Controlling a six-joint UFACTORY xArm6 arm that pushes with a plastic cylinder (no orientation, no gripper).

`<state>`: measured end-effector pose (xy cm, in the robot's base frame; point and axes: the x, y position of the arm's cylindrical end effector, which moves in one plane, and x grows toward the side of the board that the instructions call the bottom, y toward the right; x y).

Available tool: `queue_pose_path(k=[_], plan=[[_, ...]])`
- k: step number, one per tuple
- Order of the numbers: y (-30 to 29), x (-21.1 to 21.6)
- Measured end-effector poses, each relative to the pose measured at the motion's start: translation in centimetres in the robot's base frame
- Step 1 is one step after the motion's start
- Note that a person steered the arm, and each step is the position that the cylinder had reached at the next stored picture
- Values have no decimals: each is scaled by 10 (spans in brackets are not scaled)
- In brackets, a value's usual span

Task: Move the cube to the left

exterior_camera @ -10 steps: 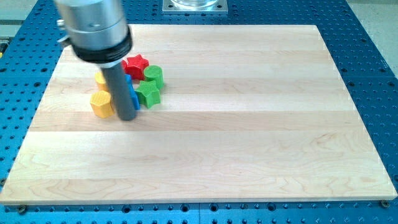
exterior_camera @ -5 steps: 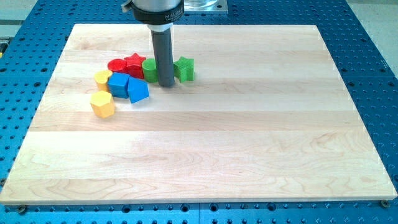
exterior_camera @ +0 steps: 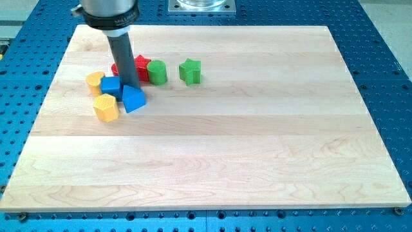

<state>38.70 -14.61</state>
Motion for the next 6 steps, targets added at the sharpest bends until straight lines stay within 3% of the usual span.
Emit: queue_pose_path(k=[1, 4, 6], plan=[[-4, -13], [-112, -5], [-58, 1]])
